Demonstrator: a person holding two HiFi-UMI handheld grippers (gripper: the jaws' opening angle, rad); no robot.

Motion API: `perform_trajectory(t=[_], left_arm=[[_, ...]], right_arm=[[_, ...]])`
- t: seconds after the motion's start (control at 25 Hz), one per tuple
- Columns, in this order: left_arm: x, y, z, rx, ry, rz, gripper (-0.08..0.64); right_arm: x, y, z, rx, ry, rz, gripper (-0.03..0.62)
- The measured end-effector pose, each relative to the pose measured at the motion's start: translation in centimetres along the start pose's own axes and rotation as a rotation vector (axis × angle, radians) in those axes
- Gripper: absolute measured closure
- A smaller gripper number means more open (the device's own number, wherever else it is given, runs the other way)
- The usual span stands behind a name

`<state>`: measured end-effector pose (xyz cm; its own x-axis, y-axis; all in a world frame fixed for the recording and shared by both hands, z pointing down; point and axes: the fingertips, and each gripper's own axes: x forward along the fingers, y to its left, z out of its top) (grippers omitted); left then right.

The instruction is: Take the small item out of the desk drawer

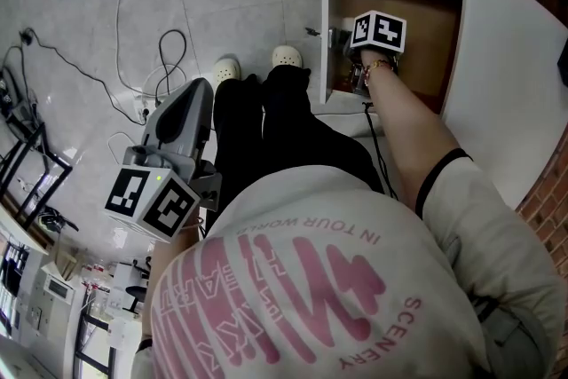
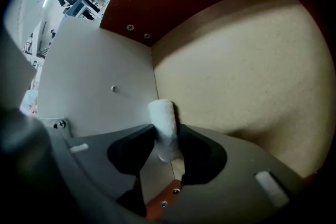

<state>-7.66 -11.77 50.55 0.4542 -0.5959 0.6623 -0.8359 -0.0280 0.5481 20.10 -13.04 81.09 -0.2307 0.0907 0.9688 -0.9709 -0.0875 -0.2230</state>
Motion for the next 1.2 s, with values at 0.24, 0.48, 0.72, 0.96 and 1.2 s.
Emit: perform_trajectory(t=[0.24, 0.48, 0.72, 0.96, 1.2], left_arm=[[0.3, -0.1, -0.2, -0.002, 0.003, -0.002, 0.554], [0.1, -0.1, -0.4, -0.012, 0.017, -0.005, 0.554], [0.3, -0.2, -0.4, -0.002, 0.017, -0.030, 0.554], [-1.2, 1.8, -1.6, -0.034, 0.012, -0.015, 0.554], [-2.4, 2.3, -2.7, -0.025, 0.035, -0.036, 0.554]], right_arm=[[0.5, 0.1, 0.1, -0.033, 0.015, 0.025, 0.451], [0.1, 0.3, 0.1, -0.043, 0.020, 0.036, 0.456], [0.4, 0.2, 0.1, -0.059, 0.023, 0.027, 0.460], [0.3, 0.2, 0.2, -0.082, 0.008, -0.005, 0.469], [-0.1, 0.0, -0.1, -0.072, -0.028, -0.048, 0.472]])
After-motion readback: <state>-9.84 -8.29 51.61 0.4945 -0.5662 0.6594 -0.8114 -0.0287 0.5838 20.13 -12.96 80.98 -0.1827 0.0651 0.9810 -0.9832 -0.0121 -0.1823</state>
